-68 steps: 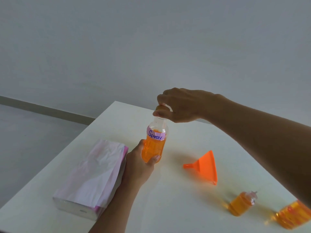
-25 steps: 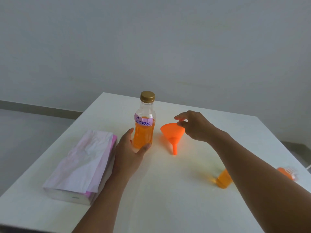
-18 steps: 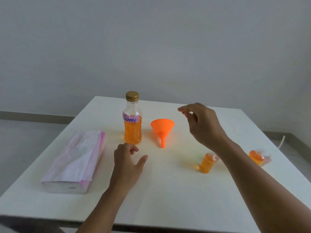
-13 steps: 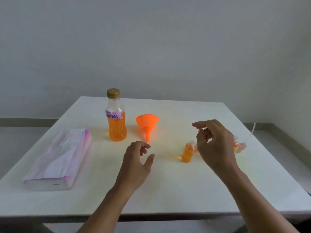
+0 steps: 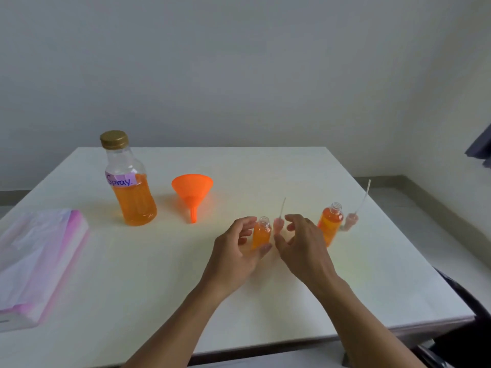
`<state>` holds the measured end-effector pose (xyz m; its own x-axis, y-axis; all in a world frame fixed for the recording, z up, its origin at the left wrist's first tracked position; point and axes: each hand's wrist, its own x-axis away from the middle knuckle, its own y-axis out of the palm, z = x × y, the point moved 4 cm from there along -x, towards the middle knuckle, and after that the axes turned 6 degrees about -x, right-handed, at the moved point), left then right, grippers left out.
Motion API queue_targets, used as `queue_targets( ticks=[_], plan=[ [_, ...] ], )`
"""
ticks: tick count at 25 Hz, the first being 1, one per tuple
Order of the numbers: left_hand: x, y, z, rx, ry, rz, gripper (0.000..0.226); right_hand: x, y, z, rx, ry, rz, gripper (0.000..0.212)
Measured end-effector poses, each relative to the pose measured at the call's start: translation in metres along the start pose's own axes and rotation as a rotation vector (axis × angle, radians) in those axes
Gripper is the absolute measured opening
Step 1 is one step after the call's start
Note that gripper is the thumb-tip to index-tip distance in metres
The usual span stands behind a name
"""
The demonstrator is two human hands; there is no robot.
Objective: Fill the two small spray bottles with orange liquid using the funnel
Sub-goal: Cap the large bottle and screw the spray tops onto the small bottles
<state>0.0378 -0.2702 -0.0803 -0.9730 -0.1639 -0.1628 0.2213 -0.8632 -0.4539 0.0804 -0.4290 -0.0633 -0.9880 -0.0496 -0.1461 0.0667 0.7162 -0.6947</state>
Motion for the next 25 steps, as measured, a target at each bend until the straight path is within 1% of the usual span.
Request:
queue_targets(
  ticks=[2,3,4,6,7,8,10,12,14,21,25],
  plan=[
    [-0.003,-0.003,-0.001,0.034,-0.004,0.024,0.040,-0.011,0.005,-0.004,-0.067,-0.022,0.007,0.023],
    [-0.003,-0.005,-0.002,0.045,-0.007,0.034,0.036,-0.015,0.004,-0.006,-0.098,-0.021,0.004,0.012],
    [-0.003,-0.009,-0.003,0.053,-0.011,0.042,0.034,-0.018,0.003,-0.008,-0.134,-0.020,0.000,0.008],
    [-0.003,-0.019,-0.006,0.078,-0.017,0.064,0.033,-0.019,-0.004,-0.012,-0.224,-0.026,-0.002,0.016],
    [-0.002,-0.026,-0.007,0.090,-0.018,0.079,0.034,-0.018,-0.009,-0.016,-0.272,-0.042,0.005,0.017],
    [-0.002,-0.033,-0.009,0.094,-0.018,0.096,0.034,-0.017,-0.014,-0.019,-0.315,-0.073,0.015,0.013],
    [-0.002,-0.047,-0.013,0.081,-0.022,0.128,0.035,-0.013,-0.024,-0.027,-0.312,-0.130,-0.002,0.004],
    [-0.001,-0.059,-0.017,0.057,-0.030,0.151,0.037,-0.006,-0.028,-0.029,-0.282,-0.177,-0.052,0.016],
    [0.002,-0.067,-0.021,0.011,-0.040,0.161,0.040,0.000,-0.031,-0.035,-0.295,-0.212,-0.078,0.020],
    [0.006,-0.078,-0.022,-0.046,-0.005,0.157,0.038,0.008,-0.044,-0.062,-0.378,-0.406,0.070,0.022],
    [0.005,-0.078,-0.020,-0.068,0.005,0.152,0.037,0.007,-0.053,-0.067,-0.340,-0.513,0.125,0.018]
  ],
)
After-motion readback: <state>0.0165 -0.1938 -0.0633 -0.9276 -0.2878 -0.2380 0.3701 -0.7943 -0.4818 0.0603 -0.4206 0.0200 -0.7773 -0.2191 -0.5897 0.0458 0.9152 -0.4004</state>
